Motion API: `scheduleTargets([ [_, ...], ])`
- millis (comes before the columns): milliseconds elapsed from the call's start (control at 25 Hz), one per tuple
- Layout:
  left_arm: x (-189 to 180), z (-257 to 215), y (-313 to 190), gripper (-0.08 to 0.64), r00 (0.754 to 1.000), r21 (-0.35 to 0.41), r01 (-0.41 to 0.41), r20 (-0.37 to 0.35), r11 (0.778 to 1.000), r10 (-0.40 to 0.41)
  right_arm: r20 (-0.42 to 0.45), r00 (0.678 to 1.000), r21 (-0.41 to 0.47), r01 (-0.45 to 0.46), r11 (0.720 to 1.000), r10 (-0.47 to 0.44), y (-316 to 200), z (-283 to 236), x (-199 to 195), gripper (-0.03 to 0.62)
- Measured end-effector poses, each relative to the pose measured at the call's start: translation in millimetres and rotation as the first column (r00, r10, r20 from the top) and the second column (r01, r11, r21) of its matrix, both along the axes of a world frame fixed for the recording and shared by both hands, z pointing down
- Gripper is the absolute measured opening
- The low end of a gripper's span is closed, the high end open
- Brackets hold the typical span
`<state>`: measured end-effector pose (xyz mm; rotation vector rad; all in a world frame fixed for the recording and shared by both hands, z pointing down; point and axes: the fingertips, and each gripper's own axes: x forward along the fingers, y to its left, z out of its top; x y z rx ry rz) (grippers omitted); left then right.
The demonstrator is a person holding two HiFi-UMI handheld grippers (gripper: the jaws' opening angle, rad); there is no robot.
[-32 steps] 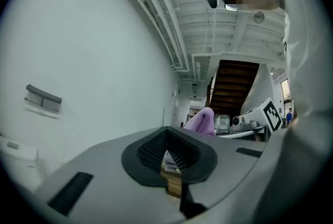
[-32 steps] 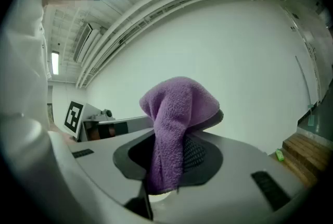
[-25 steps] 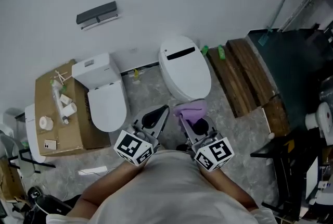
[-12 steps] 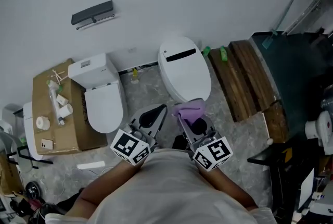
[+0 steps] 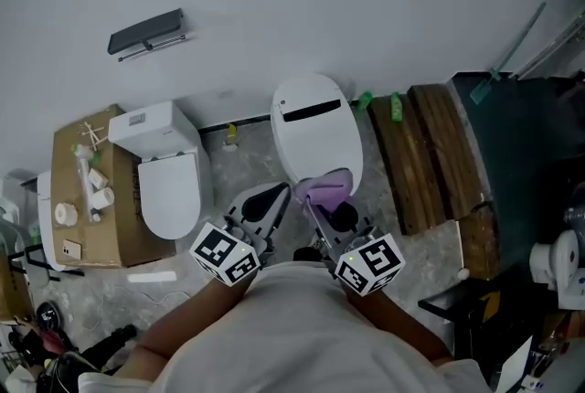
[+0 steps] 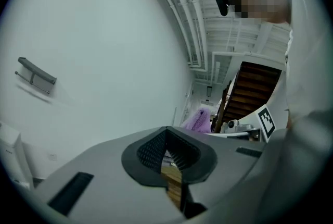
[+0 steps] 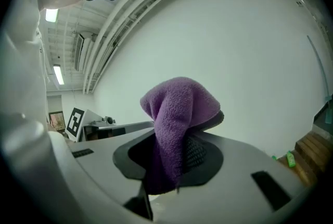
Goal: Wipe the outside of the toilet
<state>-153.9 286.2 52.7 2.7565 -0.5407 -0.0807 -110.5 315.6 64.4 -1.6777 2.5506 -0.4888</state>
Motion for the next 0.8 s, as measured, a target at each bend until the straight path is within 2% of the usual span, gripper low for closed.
scheduleTargets([
  [160, 40, -6, -16, 0.006, 1.000, 0.033, 0.019, 0.017, 0.999, -0.019, 0.012, 1.000, 0.013, 0.027, 1.000, -0.027, -18, -6, 42, 0.100],
  [400, 92, -1, -29, 0.006, 0.999, 0.028, 0.007, 0.044, 1.000, -0.008, 0.032, 0.998, 0.022, 0.046, 0.999, -0.046, -34, 0, 87, 0.100],
  [640, 105, 8, -56, 0.006, 0.998, 0.002, 0.030, 0.048, 1.000, -0.030, 0.054, 0.998, -0.009, 0.043, 0.999, -0.042, -53, 12, 106, 0.100],
  [800, 116, 15, -82, 0.006, 0.999, -0.006, 0.013, 0.037, 1.000, -0.013, 0.030, 0.999, -0.022, 0.034, 0.999, -0.034, -77, 18, 114, 0.100],
])
